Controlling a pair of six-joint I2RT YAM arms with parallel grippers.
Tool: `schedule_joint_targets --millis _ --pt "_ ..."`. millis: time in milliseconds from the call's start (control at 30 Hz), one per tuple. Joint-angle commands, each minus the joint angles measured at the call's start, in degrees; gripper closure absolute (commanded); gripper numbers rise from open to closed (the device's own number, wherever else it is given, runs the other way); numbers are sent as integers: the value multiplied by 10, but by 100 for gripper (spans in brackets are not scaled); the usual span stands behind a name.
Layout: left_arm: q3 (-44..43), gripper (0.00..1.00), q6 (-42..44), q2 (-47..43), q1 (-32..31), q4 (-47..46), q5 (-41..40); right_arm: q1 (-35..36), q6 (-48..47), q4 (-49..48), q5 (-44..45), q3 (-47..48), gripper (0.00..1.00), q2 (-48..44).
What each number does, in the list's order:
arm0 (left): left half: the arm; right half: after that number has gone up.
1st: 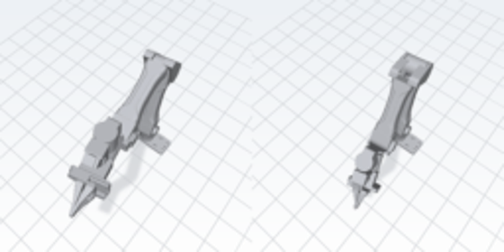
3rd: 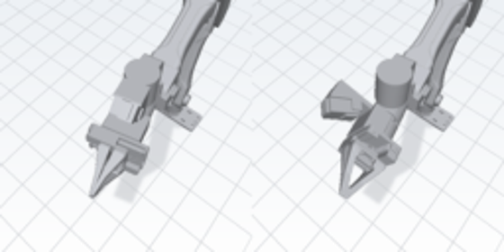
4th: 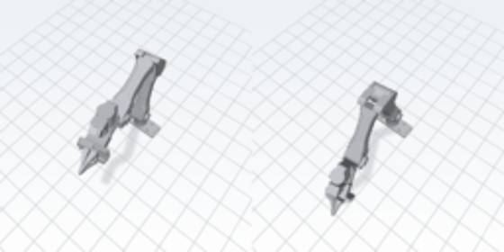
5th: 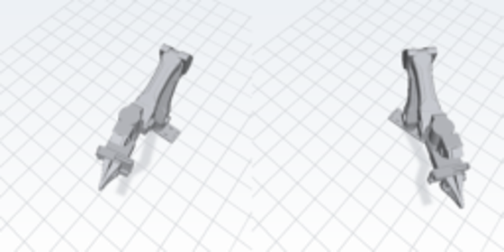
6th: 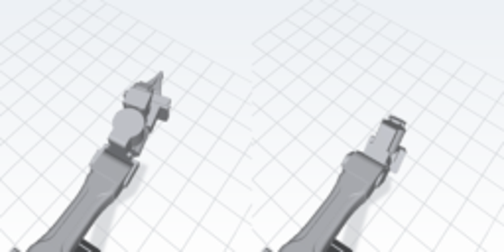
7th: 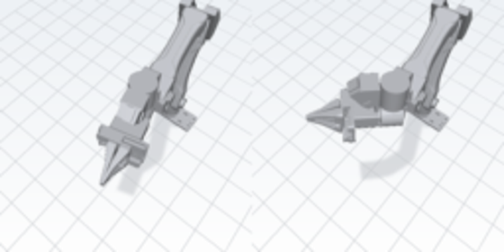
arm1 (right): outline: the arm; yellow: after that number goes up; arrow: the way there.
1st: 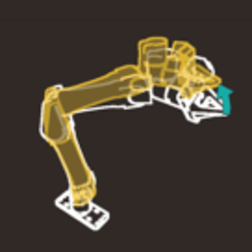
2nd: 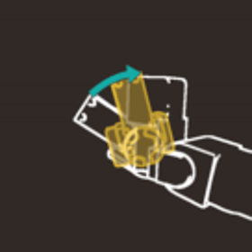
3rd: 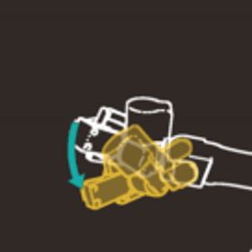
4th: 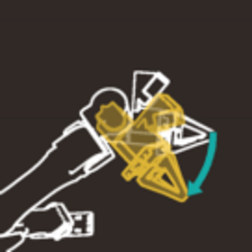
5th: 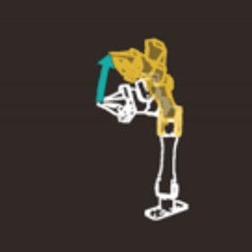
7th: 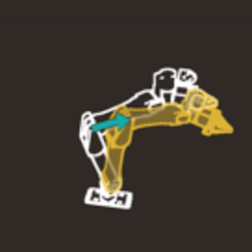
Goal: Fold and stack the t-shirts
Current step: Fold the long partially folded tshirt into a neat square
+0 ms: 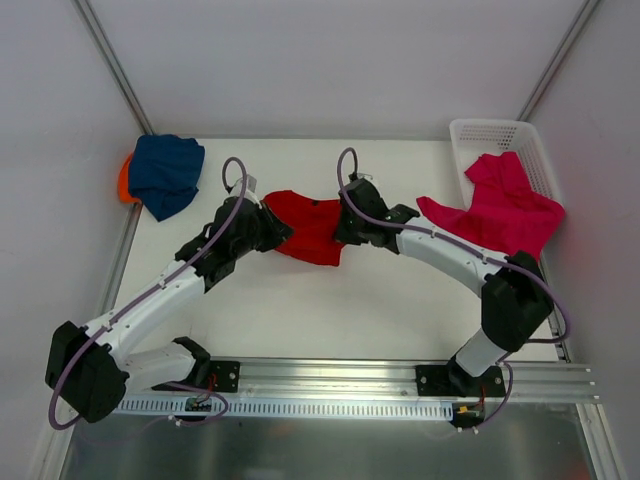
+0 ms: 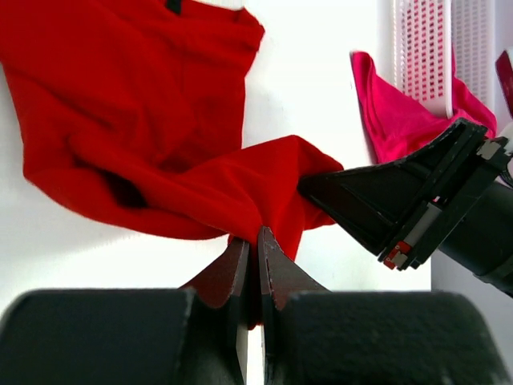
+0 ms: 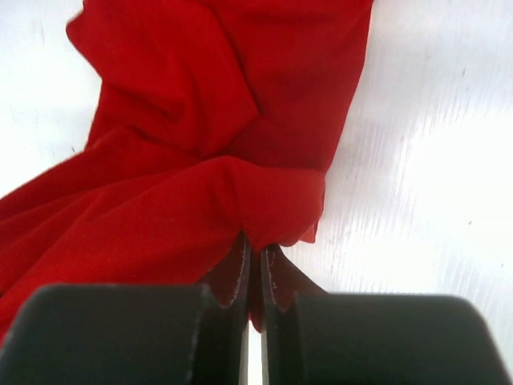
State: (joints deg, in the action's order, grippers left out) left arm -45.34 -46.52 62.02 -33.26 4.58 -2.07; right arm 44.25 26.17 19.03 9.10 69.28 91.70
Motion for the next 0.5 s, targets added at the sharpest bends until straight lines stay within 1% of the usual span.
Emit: schedule_joint_targets --millis 0,200,233,300,467 --pt "-50 100 30 32 18 -2 -6 -25 -38 33 -32 68 100 36" --pt "-97 100 37 113 55 -2 5 -71 -60 45 -85 154 100 104" --pt "-105 100 37 121 64 -3 6 -75 -63 48 -84 167 99 126" --pt "-114 100 36 149 71 -6 8 -88 -69 51 -117 202 100 147" --pt "-142 100 34 208 99 -19 19 -115 -75 58 -152 273 100 226"
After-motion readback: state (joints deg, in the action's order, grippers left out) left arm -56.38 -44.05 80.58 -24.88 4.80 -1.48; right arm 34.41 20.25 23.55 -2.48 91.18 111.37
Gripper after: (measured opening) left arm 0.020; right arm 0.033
